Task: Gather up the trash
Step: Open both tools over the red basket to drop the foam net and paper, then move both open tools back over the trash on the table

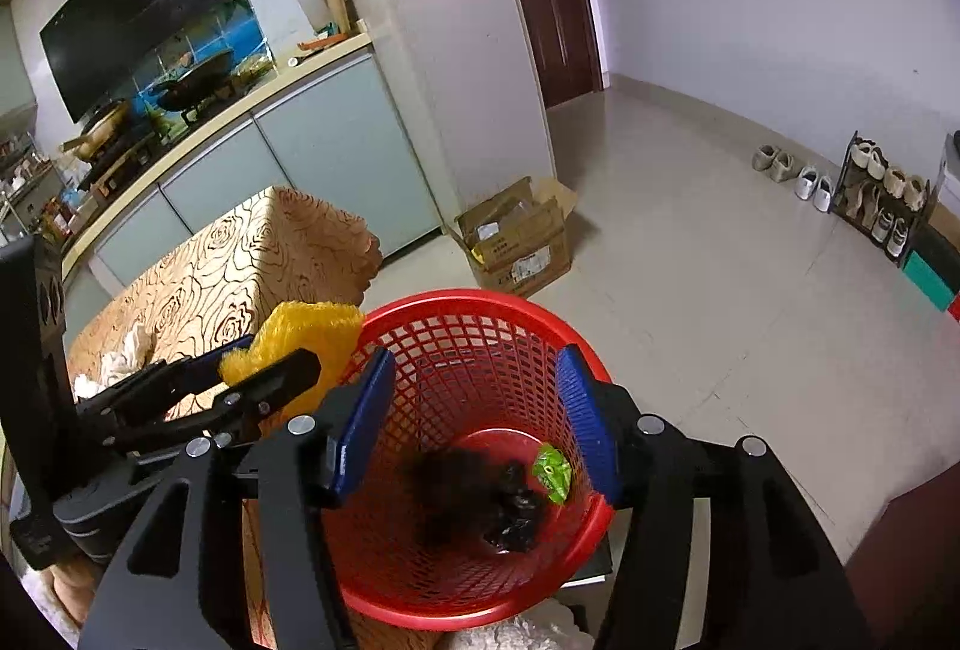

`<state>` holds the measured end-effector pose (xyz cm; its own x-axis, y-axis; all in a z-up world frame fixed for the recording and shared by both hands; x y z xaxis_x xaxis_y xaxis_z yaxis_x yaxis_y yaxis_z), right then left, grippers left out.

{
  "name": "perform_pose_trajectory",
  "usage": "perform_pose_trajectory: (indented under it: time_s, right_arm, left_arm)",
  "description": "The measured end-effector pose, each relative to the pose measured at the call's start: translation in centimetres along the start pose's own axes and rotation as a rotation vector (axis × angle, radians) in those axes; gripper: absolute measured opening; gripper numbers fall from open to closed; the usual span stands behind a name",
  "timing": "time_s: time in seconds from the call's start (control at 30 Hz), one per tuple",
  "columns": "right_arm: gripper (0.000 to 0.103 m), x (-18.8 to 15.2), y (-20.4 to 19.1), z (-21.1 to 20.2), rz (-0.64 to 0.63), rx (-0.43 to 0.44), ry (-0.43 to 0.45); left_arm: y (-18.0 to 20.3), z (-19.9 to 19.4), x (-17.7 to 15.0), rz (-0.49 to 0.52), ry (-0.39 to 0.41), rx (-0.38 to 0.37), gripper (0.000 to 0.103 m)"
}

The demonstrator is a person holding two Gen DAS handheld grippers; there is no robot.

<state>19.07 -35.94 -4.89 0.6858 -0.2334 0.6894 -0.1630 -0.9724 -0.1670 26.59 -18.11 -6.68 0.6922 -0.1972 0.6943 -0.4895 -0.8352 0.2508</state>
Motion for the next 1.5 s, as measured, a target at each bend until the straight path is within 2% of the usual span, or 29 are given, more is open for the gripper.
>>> perform_pose_trajectory:
  time_s: [0.43,0.9,0.97,1.2,1.5]
  right_arm:
    - [0.055,0.1,-0.1,-2.3,0.013,-0.011,0.042]
    - [0.057,-0.4,-2.6,-5.2,-0.028,0.008,0.094]
    - [0.059,-0.6,-3.4,-5.6,-0.040,0.018,0.100]
    - [0.062,-1.7,-8.3,-6.0,-0.131,0.088,0.097]
    - [0.063,-3.6,-15.8,-6.0,-0.250,0.203,0.062]
  left_arm:
    - [0.4,-3.3,-0.2,0.025,0.050,0.034,0.073]
    - [-1.5,-11.2,-0.9,-0.030,0.174,0.066,0.078]
    - [-2.1,-12.4,-1.1,-0.041,0.193,0.083,0.079]
    - [-5.3,-17.0,-3.6,-0.083,0.244,0.216,0.080]
    - [-12.6,-22.9,-8.3,-0.233,0.276,0.356,0.081]
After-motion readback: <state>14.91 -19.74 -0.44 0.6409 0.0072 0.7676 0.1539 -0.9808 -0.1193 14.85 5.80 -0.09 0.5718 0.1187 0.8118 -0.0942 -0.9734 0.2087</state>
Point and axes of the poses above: each gripper's, at about its wrist camera, not at the fingertips, and z roughly the way its jaws point, y to its right, x to its top, the point moved 1 cm from there along z, roughly the way its jaws point, and after that the axes turned 8 degrees about -x, right-handed, at the moved point
